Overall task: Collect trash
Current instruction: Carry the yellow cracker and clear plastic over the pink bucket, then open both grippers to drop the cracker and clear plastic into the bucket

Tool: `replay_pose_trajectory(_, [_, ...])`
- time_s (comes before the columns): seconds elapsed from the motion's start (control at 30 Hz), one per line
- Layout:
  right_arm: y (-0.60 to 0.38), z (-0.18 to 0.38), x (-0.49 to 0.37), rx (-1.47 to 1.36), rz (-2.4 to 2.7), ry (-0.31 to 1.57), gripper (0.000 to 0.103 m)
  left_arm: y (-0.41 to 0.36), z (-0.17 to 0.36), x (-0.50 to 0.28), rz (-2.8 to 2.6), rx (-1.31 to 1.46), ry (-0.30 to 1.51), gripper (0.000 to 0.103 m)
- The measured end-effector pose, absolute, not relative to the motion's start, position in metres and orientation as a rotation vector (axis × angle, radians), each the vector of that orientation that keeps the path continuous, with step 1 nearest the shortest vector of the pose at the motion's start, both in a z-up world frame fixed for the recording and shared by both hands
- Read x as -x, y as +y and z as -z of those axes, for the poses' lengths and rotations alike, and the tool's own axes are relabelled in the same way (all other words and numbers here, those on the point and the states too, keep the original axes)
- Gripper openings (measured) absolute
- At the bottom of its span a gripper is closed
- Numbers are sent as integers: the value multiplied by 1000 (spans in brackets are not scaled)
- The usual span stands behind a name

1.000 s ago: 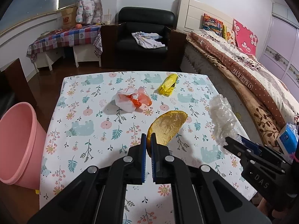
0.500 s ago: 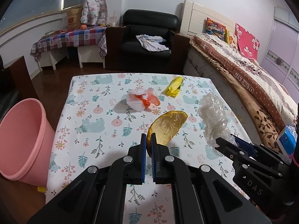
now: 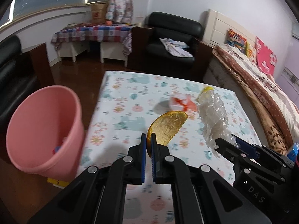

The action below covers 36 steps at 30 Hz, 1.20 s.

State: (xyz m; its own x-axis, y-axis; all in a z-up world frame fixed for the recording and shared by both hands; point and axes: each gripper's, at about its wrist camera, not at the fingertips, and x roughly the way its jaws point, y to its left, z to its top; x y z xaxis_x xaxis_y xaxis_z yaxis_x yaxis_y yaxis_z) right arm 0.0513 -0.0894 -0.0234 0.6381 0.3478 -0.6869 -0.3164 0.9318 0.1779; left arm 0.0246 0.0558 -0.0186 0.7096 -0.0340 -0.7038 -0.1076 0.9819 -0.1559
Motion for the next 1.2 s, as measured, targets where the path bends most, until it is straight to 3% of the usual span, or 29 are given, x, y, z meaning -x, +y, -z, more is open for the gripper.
replay_pose_trajectory(1.2, [113, 25, -77, 132, -737, 860, 27, 249, 45, 16, -532, 367, 807, 4])
